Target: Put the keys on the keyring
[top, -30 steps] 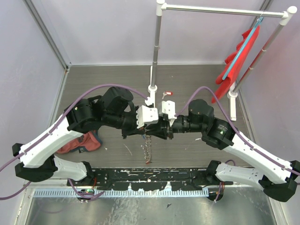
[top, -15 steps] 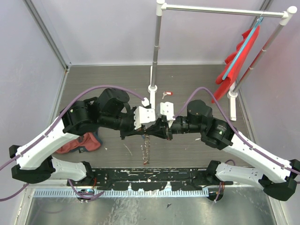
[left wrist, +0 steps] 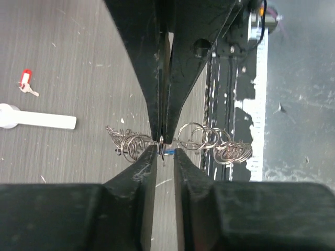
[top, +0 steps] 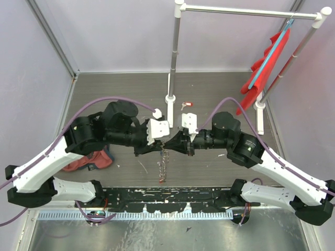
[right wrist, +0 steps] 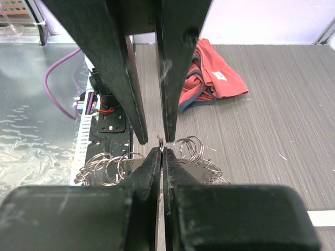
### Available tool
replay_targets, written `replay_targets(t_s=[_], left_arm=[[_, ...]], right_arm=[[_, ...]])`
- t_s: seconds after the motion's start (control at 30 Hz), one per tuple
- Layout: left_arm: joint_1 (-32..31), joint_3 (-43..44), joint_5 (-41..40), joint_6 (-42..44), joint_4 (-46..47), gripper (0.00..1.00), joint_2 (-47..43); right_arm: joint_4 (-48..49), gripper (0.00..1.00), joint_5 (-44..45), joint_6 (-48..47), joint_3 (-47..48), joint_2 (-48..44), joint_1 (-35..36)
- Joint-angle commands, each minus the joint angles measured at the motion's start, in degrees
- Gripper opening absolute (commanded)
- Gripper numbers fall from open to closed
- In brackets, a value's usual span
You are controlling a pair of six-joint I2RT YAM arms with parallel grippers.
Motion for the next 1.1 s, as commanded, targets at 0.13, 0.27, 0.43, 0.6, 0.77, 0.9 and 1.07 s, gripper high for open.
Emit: replay_targets(t_s=[0.13, 0.27, 0.43, 0.6, 0.77, 0.9, 1.07], left_arm=[[-0.3, -9.6, -3.9, -6.4, 22.9, 0.36, -12.3], [-0.4, -16.7, -4.6, -10.1, 34.3, 0.38, -17.2], [-0.4, -19.4, -1.8, -12.2, 40.4, 0.39, -17.8], [-0.4, -18.6, 2.4, -12.7, 41.6, 0.33, -15.9], [-0.3, -18.6, 3.9, -12.7, 42.4, 0.3, -15.7], [-0.4, -19.3, 4.5, -13.0, 43.4, 0.31, -16.0], [-0.4, -19.6, 5.7, -13.2, 43.8, 0.31, -15.8]], right_arm=[[5.6, 0.01, 2.2, 1.9, 3.5, -5.0, 0.3], [8.2, 0.01, 2.5, 3.3, 3.3, -6.5, 0.3], [12.9, 0.01, 3.6, 6.0, 2.4, -8.4, 0.3], [17.9, 0.01, 5.4, 9.4, 1.0, -9.9, 0.3], [20.0, 0.01, 6.0, 10.5, 0.5, -10.7, 0.3], [20.1, 0.01, 6.0, 10.7, 0.7, -10.8, 0.3], [20.5, 0.01, 5.9, 10.8, 0.8, -10.8, 0.3]])
